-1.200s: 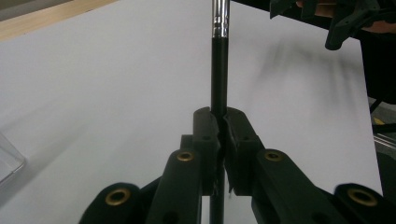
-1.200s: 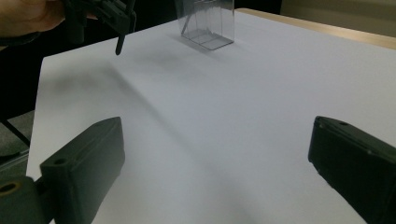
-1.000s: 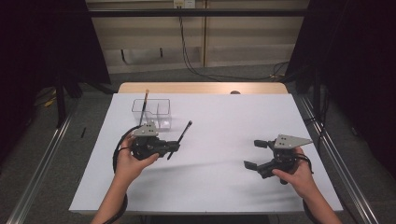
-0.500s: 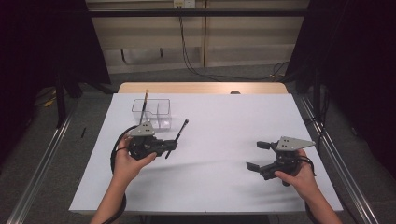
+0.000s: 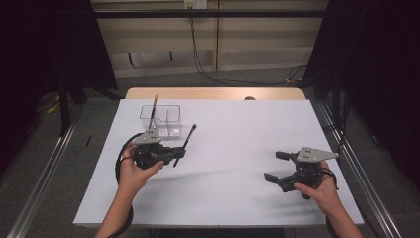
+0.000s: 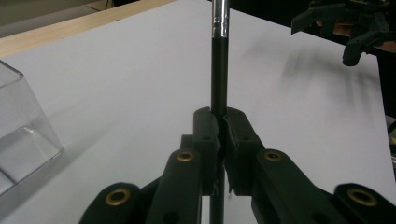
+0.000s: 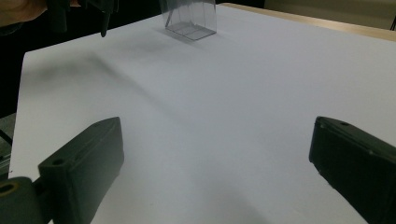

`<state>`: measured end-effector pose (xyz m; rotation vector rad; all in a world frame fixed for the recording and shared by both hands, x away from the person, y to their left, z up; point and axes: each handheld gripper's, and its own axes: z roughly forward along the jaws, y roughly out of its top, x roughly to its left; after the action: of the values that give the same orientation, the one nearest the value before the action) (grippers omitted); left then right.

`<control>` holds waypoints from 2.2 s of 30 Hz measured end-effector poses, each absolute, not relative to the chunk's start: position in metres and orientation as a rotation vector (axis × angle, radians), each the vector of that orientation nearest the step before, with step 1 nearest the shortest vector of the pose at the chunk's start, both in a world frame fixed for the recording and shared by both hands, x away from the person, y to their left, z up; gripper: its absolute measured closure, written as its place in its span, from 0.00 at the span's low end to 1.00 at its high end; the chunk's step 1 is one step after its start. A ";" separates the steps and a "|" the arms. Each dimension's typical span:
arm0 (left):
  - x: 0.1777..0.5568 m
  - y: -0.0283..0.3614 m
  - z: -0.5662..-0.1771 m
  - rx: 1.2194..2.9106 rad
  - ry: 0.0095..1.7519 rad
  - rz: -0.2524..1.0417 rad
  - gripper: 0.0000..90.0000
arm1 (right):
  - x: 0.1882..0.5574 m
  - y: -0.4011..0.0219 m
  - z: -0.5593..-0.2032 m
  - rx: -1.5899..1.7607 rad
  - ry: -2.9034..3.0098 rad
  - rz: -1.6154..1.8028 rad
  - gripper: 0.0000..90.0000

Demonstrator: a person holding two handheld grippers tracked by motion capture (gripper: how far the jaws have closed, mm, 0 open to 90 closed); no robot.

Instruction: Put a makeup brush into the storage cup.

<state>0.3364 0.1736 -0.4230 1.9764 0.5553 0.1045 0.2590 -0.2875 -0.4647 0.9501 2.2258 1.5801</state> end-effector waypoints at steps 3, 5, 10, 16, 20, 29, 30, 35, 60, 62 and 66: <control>0.337 0.176 -0.423 1.974 0.564 0.109 0.94 | 0.258 -0.288 -0.465 0.949 2.225 1.577 0.03; 0.337 0.177 -0.422 1.971 0.568 0.114 0.94 | 0.258 -0.289 -0.465 0.949 2.225 1.574 0.03; 0.339 0.181 -0.421 1.953 0.580 0.130 0.94 | 0.256 -0.291 -0.465 0.957 2.216 1.575 0.03; 0.340 0.187 -0.419 1.933 0.601 0.148 0.94 | 0.255 -0.293 -0.465 0.961 2.210 1.569 0.03; 0.342 0.191 -0.418 1.922 0.617 0.161 0.94 | 0.254 -0.296 -0.466 0.973 2.199 1.573 0.03; 0.348 0.202 -0.416 1.880 0.659 0.187 0.94 | 0.252 -0.300 -0.466 0.976 2.190 1.567 0.03; 0.349 0.203 -0.416 1.879 0.663 0.185 0.94 | 0.252 -0.300 -0.466 0.978 2.187 1.566 0.03; 0.352 0.209 -0.416 1.844 0.684 0.194 0.94 | 0.251 -0.302 -0.466 0.977 2.186 1.564 0.03; 0.371 0.223 -0.409 1.753 0.782 0.269 0.94 | 0.250 -0.303 -0.467 0.972 2.190 1.560 0.03; 0.372 0.223 -0.408 1.748 0.790 0.278 0.94 | 0.250 -0.303 -0.468 0.970 2.193 1.561 0.03; 0.376 0.225 -0.406 1.734 0.807 0.295 0.94 | 0.251 -0.302 -0.468 0.969 2.195 1.554 0.03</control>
<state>0.3757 0.2253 -0.4062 1.7339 0.8065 0.2947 0.2505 -0.3025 -0.4681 0.9693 2.1950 1.5542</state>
